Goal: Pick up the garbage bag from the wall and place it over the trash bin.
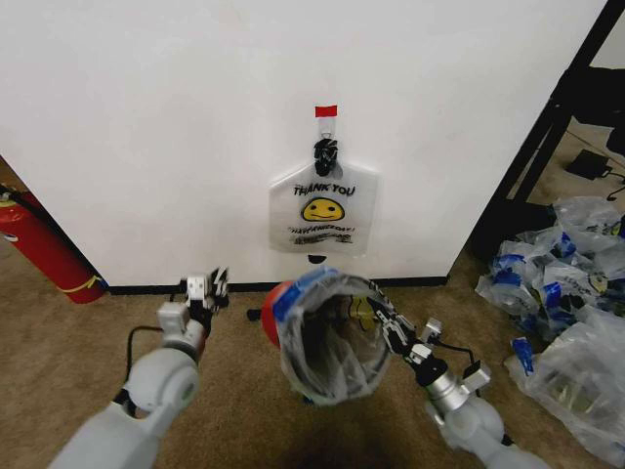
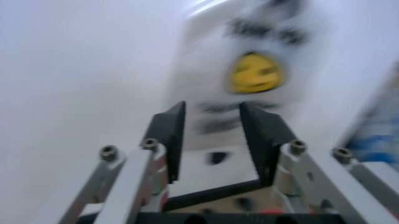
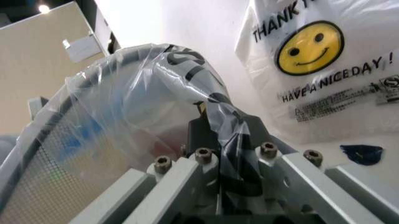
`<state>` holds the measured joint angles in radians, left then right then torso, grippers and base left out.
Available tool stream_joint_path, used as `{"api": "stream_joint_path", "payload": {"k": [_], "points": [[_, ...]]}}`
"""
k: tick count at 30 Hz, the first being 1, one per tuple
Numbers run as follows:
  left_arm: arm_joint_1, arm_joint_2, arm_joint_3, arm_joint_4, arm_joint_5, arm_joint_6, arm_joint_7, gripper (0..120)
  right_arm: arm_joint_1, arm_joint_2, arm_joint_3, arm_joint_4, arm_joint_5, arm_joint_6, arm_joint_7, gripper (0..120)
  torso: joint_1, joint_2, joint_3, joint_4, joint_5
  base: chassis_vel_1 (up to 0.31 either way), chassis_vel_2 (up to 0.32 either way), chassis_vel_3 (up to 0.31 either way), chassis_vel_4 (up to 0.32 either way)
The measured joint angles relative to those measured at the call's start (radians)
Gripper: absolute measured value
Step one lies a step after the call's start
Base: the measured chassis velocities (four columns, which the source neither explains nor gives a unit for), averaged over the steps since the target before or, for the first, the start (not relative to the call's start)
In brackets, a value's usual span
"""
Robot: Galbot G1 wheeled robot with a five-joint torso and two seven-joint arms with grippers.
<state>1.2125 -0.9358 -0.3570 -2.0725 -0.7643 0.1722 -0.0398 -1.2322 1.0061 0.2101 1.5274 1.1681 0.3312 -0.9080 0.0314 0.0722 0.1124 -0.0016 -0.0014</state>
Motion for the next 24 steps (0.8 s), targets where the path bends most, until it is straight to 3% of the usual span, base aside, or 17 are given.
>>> {"api": "stream_joint_path", "payload": {"k": [4, 7, 11, 15, 24], "points": [[0.032, 0.004, -0.011, -0.031, -0.032, -0.007, 0.138, 56, 0.016, 0.01, -0.002, -0.018, -0.003, 0.013, 0.019, 1, 0.0, 0.0, 0.0, 0.0001, -0.0004, 0.0, 0.0, 0.0, 0.0], [0.065, 0.003, -0.001, -0.039, 0.019, -0.013, 0.29, 71, 0.024, 0.013, -0.004, -0.024, -0.004, 0.024, 0.039, 1, 0.0, 0.0, 0.0, 0.0003, -0.0005, 0.0, 0.0, 0.0, 0.0], [0.065, 0.004, 0.014, -0.019, 0.067, -0.024, 0.36, 84, 0.021, 0.011, -0.004, -0.022, -0.004, 0.025, 0.042, 1, 0.0, 0.0, 0.0, 0.0, -0.0005, 0.0, 0.0, 0.0, 0.0], [0.058, 0.001, 0.025, -0.01, 0.085, -0.023, 0.363, 98, 0.012, 0.012, -0.003, -0.008, -0.004, 0.029, 0.047, 1, 0.0, 0.0, 0.0, 0.0, -0.0005, 0.0, 0.0, 0.0, 0.0], [0.05, -0.006, 0.039, 0.01, 0.142, -0.022, 0.294, 100, 0.004, 0.015, -0.005, 0.021, -0.005, 0.031, 0.052, 1, 0.0, 0.0, 0.0, 0.0, -0.0005, 0.0, 0.0, 0.0, 0.0]]}}
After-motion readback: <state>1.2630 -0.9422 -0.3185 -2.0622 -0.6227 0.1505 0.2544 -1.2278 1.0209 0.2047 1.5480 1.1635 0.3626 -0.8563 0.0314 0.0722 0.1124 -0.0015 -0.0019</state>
